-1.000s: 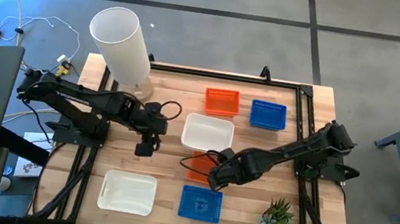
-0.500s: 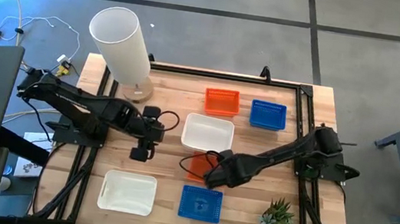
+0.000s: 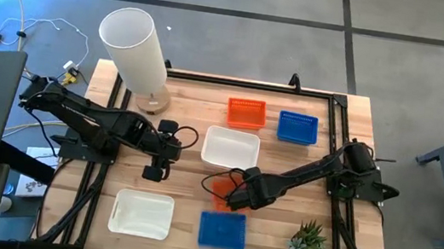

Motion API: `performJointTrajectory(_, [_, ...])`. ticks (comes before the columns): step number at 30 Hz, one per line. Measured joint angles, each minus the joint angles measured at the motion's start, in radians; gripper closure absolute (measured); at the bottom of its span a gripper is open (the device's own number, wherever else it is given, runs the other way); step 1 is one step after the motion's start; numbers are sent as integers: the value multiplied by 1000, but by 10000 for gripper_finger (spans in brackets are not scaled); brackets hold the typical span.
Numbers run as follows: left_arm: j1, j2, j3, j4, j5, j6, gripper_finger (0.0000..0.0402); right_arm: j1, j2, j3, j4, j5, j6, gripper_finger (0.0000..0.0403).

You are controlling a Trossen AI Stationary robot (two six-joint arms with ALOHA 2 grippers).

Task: Stack baskets by color
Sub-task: Stack the bottom orange bin on the top orange bin

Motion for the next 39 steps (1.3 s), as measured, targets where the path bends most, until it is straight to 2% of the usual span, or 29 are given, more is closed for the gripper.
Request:
performJointTrajectory(11, [0,0,1,0,0,-3,245,7,-1,0,-86,65,48,398])
performJointTrajectory(15, [0,0,1,0,0,-3,245,11,-8,0,-109,45,51,400])
performJointTrajectory(23, [0,0,1,1,1,-11,245,55,-86,0,-152,106,102,402])
performJointTrajectory(39, [2,0,1,10,1,-15,245,96,-187,0,-304,127,136,403])
